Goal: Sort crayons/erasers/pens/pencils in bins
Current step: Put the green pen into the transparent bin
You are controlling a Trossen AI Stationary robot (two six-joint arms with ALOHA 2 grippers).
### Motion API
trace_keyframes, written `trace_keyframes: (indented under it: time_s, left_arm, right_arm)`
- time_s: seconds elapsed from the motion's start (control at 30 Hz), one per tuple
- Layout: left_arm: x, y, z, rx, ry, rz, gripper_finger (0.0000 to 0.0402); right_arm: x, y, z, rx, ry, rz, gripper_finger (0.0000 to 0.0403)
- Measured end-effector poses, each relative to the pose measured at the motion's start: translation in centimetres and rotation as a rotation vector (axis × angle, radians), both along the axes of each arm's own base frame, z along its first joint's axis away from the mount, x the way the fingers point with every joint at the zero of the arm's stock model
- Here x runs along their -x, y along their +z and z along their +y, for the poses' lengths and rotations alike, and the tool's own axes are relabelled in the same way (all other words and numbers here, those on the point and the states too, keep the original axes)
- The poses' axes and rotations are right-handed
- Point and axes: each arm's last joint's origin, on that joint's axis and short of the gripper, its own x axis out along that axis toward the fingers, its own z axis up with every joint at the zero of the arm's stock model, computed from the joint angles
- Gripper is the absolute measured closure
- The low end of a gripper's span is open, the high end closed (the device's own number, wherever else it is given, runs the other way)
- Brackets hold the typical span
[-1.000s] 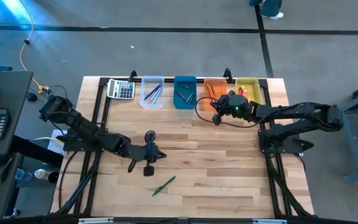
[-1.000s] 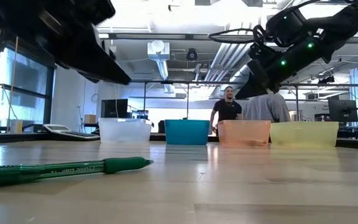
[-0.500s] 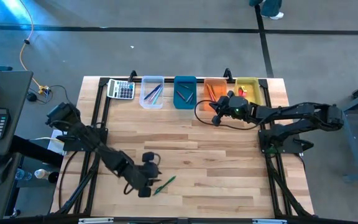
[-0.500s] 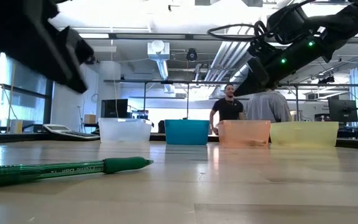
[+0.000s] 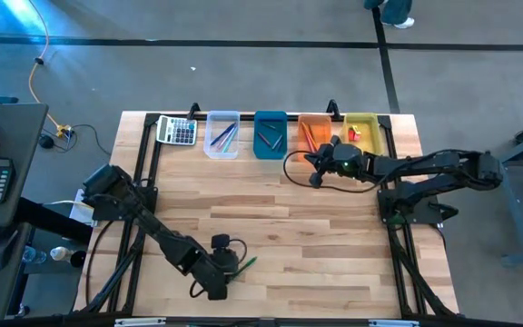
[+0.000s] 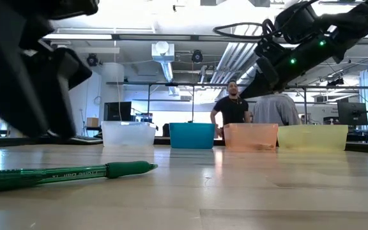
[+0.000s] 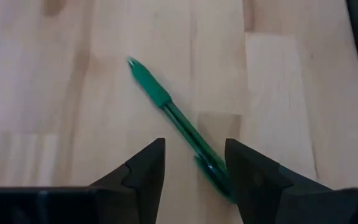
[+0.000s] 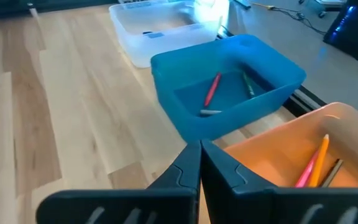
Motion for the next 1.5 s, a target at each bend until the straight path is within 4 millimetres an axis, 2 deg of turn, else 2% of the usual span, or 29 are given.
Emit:
trace_keyframes:
  time_s: [0.2,0.33,0.67,0.9,1.3,1.5]
  left_arm:
    - [-1.0,-1.3,-1.3,-0.028,-0.021,0.034,0.0245]
    - [-1.1,-1.7,-1.4,-0.054,-0.027,0.066,0.0245]
    - [0.1,-1.6,-0.1,-0.193,0.011,0.177,0.0245]
    - [0.4,-1.6,0.2,-0.212,-0.014,0.223,0.0248]
    - [0.9,-1.7,0.3,-0.216,-0.131,0.322,0.0342]
    - [1.1,-1.8,0.4,-0.255,-0.158,0.342,0.0364]
  right_arm:
    - [-0.1,0.0,0.3,0.0,0.015,0.004,0.0403]
    - [-0.1,-0.1,0.4,-0.004,0.015,0.008,0.0403]
    - [-0.1,-0.1,0.4,-0.009,0.012,0.008,0.0403]
    - [-0.1,-0.1,0.4,-0.01,0.012,0.007,0.0403]
    - [-0.2,-0.1,0.7,-0.006,0.031,0.01,0.0403]
    - [-0.2,-0.1,0.9,-0.004,0.038,0.011,0.0403]
